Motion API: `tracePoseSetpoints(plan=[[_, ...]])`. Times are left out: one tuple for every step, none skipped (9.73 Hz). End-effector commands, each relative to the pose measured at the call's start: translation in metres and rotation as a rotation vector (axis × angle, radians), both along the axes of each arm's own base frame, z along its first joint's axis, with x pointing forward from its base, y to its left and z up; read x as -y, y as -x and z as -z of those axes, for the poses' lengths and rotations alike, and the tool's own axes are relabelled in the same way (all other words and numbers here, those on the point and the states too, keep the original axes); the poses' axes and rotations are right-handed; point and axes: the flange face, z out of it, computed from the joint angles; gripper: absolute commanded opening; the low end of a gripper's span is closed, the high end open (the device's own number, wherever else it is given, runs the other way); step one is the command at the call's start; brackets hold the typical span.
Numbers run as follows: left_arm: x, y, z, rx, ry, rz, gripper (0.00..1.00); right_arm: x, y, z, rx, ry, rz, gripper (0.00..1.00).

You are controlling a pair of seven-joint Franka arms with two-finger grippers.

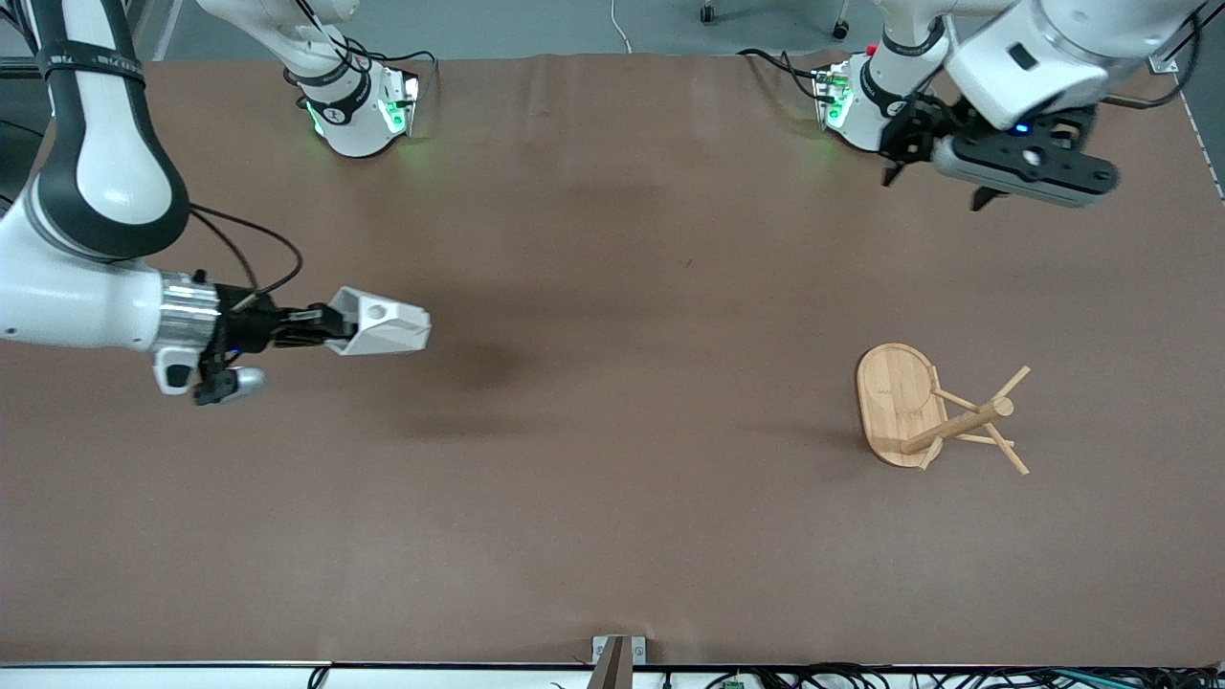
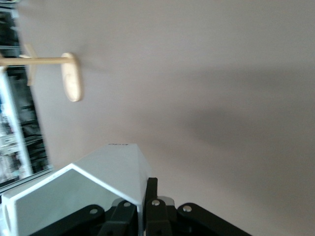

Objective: Hang cup on rack
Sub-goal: 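Lift the cup with the right gripper while the left gripper approaches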

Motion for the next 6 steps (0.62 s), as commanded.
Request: tracePoseSetpoints(plan=[[0.074,0.024,0.005,0.045,0.044,0.141,1.0,-0.053,0.017,-0.001,-0.056,-0.189,0.009,0.0],[0.097,0.032,0.004,0.075,0.069,0.182,1.0,-0.077,0.026,0.001,-0.081,-0.239,0.003,0.0],[0.126,0.042,0.008,0.098,0.093,0.236,1.0,-0.097,0.034,0.002,-0.107,-0.287,-0.006,0.0],[0.139,0.043,0.01,0.121,0.116,0.26,1.0,-0.114,0.04,0.0,-0.129,-0.338,-0.008,0.0],[0.159,0.046,0.018,0.129,0.139,0.305,1.0,-0.123,0.044,0.0,-0.152,-0.379,-0.002,0.0],[0.164,0.04,0.021,0.154,0.16,0.327,1.0,-0.131,0.047,-0.001,-0.182,-0.439,0.018,0.0]])
